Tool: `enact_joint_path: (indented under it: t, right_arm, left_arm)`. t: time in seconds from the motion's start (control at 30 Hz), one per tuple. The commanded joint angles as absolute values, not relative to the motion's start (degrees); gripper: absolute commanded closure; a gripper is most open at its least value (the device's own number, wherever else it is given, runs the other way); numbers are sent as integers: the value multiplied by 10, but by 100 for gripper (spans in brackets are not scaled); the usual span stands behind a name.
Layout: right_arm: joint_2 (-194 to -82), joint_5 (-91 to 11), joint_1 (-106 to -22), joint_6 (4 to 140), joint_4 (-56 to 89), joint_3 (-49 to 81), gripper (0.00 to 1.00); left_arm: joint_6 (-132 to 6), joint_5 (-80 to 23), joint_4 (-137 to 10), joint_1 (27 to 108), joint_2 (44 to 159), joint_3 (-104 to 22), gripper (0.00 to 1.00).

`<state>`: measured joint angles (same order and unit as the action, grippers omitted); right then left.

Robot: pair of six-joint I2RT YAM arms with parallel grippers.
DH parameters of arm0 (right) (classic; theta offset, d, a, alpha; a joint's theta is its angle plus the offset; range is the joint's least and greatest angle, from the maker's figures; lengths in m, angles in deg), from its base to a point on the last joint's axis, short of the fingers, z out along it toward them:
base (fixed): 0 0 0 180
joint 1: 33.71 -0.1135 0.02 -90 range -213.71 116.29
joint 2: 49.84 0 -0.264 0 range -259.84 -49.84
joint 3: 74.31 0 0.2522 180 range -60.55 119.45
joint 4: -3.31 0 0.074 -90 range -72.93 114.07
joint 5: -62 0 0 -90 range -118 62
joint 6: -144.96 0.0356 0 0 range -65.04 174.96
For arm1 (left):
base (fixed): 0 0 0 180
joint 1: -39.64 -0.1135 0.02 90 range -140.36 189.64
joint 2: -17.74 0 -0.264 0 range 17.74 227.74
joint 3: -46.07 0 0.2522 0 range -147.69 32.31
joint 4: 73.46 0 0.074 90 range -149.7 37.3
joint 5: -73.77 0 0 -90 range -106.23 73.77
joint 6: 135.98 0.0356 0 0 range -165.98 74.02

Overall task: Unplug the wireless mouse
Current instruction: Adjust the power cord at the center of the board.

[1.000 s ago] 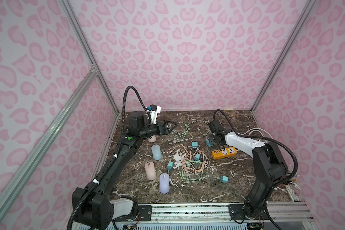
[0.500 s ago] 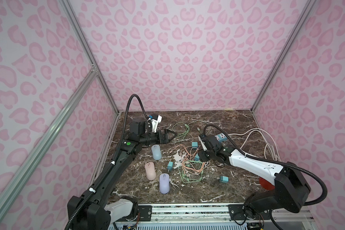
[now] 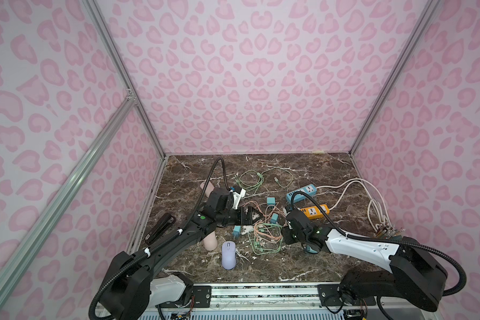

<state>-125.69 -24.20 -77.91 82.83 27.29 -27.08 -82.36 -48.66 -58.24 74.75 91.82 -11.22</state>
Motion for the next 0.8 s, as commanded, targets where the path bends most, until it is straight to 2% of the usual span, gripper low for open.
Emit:
enact_joint_path:
  t: [0.0,0.2,0.5,0.77]
  right_arm:
    - [-1263,-207,-779,845,234,-272,57]
    - [-1252,-200,-783,859,218,-281,56]
    - [-1006,-151,-789,896,193,-374,54]
    - [-824,-142,-784,894,253,-394,51]
  left_arm:
    - [-820,-482,-673,770,957,-117,0]
    - [-819,-520,-761,784,1053,-123,3]
    - [-789,-524,-760,785,1122,-150,3]
    - [-819,-540,-847,785,1206,-176,4]
